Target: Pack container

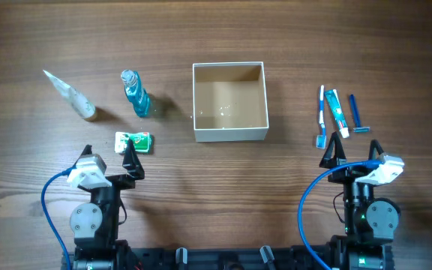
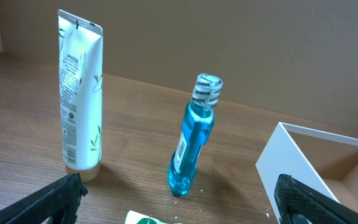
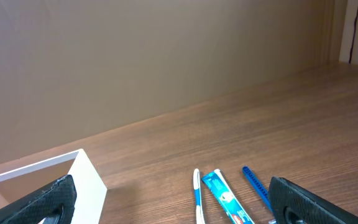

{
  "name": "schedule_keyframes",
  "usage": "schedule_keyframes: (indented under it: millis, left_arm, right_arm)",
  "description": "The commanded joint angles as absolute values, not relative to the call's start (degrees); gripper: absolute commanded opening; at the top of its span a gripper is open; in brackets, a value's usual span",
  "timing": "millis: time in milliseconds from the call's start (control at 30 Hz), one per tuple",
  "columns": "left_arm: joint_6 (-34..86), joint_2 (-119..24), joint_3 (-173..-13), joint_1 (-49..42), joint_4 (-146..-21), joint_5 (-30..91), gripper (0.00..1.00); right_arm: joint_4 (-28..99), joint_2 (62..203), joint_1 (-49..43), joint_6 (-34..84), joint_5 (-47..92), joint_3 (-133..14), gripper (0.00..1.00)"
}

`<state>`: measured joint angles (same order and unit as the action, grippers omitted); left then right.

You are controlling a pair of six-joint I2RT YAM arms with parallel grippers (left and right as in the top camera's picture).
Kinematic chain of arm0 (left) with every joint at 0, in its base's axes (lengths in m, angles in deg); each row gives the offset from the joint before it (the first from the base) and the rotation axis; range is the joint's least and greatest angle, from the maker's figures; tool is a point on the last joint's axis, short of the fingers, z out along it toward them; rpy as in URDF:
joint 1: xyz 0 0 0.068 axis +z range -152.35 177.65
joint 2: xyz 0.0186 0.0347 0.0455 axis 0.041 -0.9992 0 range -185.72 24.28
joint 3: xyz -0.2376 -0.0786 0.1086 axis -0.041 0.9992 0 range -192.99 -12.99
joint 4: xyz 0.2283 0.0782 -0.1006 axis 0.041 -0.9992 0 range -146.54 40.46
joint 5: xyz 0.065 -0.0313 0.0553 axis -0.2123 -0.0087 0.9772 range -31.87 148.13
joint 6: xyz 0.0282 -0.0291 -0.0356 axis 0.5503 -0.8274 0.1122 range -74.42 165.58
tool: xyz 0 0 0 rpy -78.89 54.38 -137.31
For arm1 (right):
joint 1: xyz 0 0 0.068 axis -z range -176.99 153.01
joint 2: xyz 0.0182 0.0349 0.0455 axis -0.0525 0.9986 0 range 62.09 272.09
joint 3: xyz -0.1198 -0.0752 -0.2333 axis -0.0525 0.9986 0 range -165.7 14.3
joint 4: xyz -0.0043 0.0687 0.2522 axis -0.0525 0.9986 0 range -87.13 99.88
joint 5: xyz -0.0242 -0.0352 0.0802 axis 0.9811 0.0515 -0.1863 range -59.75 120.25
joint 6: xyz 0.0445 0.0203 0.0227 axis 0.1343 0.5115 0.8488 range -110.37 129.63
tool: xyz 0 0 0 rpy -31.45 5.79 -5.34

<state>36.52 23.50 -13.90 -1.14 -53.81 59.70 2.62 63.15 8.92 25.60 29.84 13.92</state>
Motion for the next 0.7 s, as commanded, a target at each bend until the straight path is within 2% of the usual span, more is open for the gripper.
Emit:
schedule_keyframes:
  millis: [0,667]
  left_arm:
    - [37.5,24.1,-13.4,-1.4,-53.6,58.6,1.0]
    - [37.5,24.1,-13.4,-1.4,-53.6,58.6,1.0]
  right_arm:
    - [2.5,63.3,8.6,25.2,30.2,14.0,1.0]
    - [2.5,63.3,8.6,25.2,30.2,14.0,1.0]
